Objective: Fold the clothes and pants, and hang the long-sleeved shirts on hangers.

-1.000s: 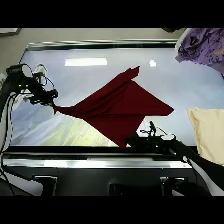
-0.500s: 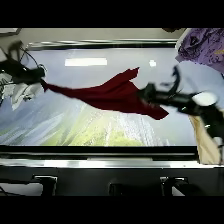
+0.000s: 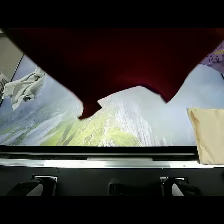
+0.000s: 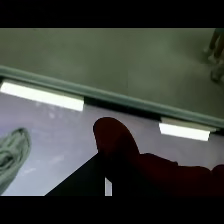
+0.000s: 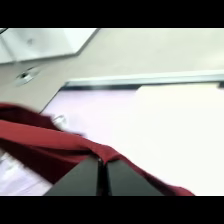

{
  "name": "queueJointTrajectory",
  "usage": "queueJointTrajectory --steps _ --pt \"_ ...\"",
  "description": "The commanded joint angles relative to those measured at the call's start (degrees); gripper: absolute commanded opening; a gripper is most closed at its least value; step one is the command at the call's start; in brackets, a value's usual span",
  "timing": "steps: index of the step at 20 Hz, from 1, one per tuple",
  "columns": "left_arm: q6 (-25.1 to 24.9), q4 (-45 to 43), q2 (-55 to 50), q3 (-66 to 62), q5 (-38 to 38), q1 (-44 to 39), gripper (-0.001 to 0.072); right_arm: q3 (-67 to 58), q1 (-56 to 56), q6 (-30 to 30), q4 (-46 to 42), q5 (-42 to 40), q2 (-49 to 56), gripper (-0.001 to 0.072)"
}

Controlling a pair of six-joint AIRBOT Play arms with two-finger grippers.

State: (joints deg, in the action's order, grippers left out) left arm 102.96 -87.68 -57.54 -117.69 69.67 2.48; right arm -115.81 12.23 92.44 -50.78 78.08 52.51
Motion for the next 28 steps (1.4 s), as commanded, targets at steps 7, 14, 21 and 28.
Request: queueJointTrajectory --steps 7,14,21,28 --pt "3.7 -4.0 5.6 9.6 -2.2 0.1 0.0018 3.4 0.7 6.3 -10.2 3.3 5.4 0.0026" --pt "1.6 -3.9 -18.0 27.6 -12.3 -0.4 0.0018 13.4 -2.3 1.1 -12.7 1.2 31.1 0.0027" --pt "1.6 -3.8 -40.9 27.9 -19.9 -3.8 0.0019 13.6 -8.7 5.0 -17.0 -8.7 55.2 0.0027" --pt "0.7 -1.8 -41.9 25.4 -8.4 -1.5 0.0398 13.2 -8.1 3.6 -14.1 -3.3 55.2 0.0428"
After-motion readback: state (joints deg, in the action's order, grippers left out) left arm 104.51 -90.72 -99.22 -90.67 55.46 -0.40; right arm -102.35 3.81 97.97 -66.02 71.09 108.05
